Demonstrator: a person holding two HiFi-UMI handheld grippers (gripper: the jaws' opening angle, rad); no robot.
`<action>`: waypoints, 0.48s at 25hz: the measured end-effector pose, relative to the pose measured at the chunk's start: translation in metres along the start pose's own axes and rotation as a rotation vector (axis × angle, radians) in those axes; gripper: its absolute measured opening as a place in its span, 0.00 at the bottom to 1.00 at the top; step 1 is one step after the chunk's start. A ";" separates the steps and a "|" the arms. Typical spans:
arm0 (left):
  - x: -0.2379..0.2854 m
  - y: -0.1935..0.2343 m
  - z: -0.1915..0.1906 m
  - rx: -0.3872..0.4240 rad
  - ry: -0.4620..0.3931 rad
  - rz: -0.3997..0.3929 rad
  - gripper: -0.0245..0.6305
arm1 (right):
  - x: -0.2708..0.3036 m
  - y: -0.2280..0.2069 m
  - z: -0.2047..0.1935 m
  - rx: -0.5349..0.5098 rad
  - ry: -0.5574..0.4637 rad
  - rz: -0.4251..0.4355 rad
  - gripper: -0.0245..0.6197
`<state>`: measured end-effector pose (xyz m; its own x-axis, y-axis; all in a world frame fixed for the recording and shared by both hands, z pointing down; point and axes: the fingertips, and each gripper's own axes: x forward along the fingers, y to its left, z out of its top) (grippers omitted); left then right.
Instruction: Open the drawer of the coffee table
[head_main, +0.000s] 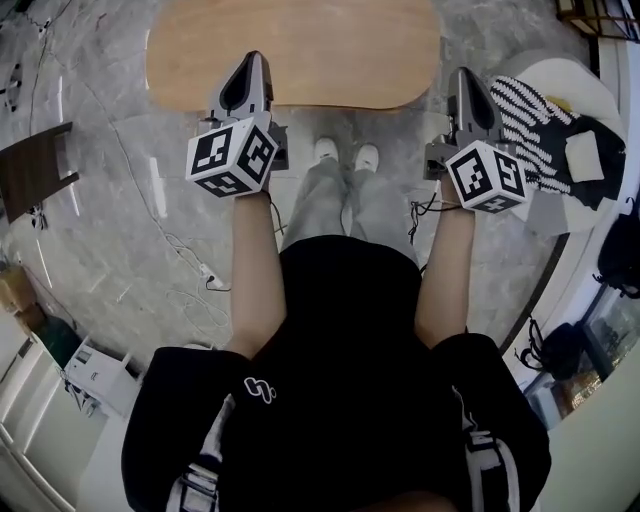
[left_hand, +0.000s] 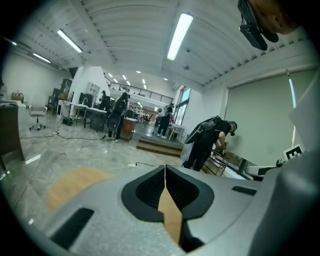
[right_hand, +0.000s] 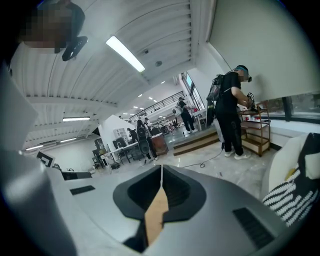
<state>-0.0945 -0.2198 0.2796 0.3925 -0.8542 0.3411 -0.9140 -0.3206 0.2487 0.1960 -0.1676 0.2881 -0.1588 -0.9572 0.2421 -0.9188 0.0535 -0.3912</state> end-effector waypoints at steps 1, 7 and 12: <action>0.000 0.005 -0.008 -0.005 0.014 0.002 0.05 | 0.001 0.001 -0.007 -0.003 0.013 0.001 0.06; 0.005 0.025 -0.073 -0.049 0.108 0.000 0.06 | 0.008 -0.005 -0.059 -0.036 0.112 -0.022 0.06; 0.007 0.032 -0.119 -0.066 0.179 -0.012 0.06 | 0.009 -0.007 -0.106 -0.036 0.191 -0.010 0.06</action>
<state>-0.1087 -0.1869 0.3982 0.4210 -0.7623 0.4917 -0.9026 -0.2979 0.3109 0.1624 -0.1465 0.3870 -0.2123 -0.8863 0.4115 -0.9323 0.0576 -0.3570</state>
